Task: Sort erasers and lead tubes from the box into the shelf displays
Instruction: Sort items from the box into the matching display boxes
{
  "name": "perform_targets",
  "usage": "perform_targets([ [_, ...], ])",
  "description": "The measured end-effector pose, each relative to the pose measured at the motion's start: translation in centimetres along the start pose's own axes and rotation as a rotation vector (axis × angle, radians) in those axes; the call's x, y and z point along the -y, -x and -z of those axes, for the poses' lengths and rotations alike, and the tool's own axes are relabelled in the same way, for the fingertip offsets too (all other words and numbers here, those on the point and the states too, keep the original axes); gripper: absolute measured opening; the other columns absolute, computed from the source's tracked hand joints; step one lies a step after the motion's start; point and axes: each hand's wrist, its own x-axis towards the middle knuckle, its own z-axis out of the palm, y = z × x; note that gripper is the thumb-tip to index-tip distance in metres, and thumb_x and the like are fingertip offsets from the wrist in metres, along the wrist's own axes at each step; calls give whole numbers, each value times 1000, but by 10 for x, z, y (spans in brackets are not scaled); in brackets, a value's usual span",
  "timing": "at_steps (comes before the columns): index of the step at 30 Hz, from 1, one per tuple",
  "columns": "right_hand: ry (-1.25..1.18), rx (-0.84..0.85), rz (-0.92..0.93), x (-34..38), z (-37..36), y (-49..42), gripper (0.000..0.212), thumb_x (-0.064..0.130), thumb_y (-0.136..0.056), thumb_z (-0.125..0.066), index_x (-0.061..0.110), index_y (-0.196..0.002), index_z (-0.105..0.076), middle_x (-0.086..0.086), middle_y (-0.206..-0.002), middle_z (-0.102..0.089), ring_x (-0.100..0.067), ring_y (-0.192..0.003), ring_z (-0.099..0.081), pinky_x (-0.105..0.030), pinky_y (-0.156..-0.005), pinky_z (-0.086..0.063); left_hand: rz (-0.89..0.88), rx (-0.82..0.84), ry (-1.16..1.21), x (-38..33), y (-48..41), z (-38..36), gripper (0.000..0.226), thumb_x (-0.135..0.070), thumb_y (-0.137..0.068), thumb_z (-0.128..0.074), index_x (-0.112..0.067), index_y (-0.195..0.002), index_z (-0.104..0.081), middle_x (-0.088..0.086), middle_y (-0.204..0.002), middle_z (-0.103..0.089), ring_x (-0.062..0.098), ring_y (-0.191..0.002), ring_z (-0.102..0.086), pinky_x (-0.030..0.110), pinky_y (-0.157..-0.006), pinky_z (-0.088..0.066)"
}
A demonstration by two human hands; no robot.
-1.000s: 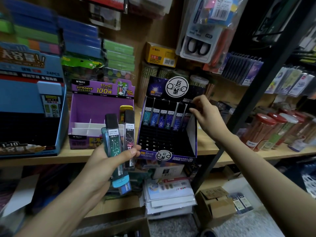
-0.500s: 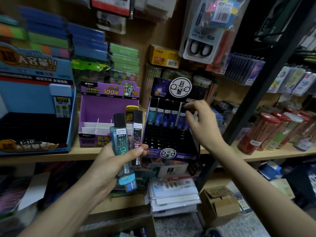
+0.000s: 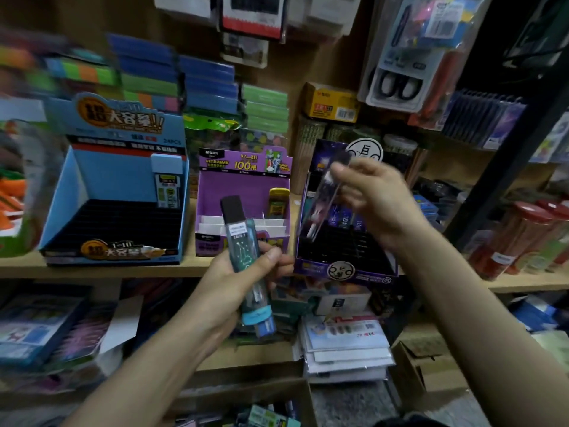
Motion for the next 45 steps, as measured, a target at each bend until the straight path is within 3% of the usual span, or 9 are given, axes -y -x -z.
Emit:
perform_targets([
  [6, 199, -310, 146, -22, 10, -32, 13, 11, -81, -72, 13, -74, -61, -14, -83, -61, -25, -81, -61, -36, -69, -51, 7, -75, -25, -6, -1, 7, 27, -36, -62, -72, -20, -79, -59, -6, -55, -55, 7, -50, -53, 18, -49, -46],
  [10, 303, -267, 133, -52, 5, -49, 12, 12, -82, -71, 3, -80, -64, -29, -90, -65, -44, -95, -62, -57, -85, -49, 29, -91, -44, -7, -4, 14, 31, -38, -63, -73, -19, -78, -54, -7, -50, -48, 7, -44, -46, 19, -46, -44],
  [13, 383, -178, 196, -59, 4, -54, 4, 10, -82, -70, 11, -85, -68, -9, -83, -67, -30, -86, -64, -53, -84, -51, 36, -75, -26, -8, -6, 18, 26, -46, -62, -72, -25, -70, -59, -6, -49, -46, 8, -42, -43, 20, -44, -41],
  [18, 479, -44, 190, -59, 8, -60, 24, 11, -82, -70, -11, -88, -62, -34, -87, -60, -27, -76, -56, -54, -79, -51, 51, -116, 35, -5, -6, 25, 38, -58, -65, -66, -21, -67, -59, -3, -49, -48, 9, -40, -44, 20, -42, -41],
  [23, 405, -152, 90, -76, -2, -64, 23, 9, -81, -71, 0, -97, -58, -13, -82, -64, -27, -80, -63, -39, -77, -54, 46, -162, 6, -4, -4, 25, 39, -56, -68, -66, -19, -69, -54, -2, -50, -48, 9, -41, -45, 19, -42, -42],
  [27, 701, -289, 220, -86, -9, -67, 20, 23, -81, -72, 12, -94, -62, -1, -83, -63, -15, -77, -58, -18, -62, -43, 20, -158, -26, -4, -3, 22, 38, -52, -70, -65, -17, -73, -52, -3, -51, -49, 9, -43, -46, 18, -43, -43],
  [35, 970, -380, 299, -57, -14, -50, 21, 30, -92, -56, 9, -94, -61, -7, -95, -62, -23, -86, -57, -36, -74, -46, 18, -130, -74, -8, 2, 20, 36, -52, -69, -65, -19, -78, -56, -3, -51, -52, 9, -45, -49, 18, -45, -45],
  [40, 138, 191, -62, -19, -54, -1, 28, 32, -94, -53, 9, -83, -64, 3, -65, -61, -10, -58, -57, -25, -53, -43, 16, -130, -58, -3, 4, 14, 23, -53, -62, -69, -32, -71, -66, -6, -52, -53, 6, -45, -50, 17, -42, -42],
  [45, 156, 321, -160, -17, -65, 29, 11, 16, -86, -66, 12, -95, -60, -5, -83, -60, -12, -68, -58, -27, -66, -46, 33, -89, -69, 2, 7, 12, 24, -54, -66, -69, -30, -65, -63, -3, -54, -52, 8, -45, -50, 18, -42, -41],
])
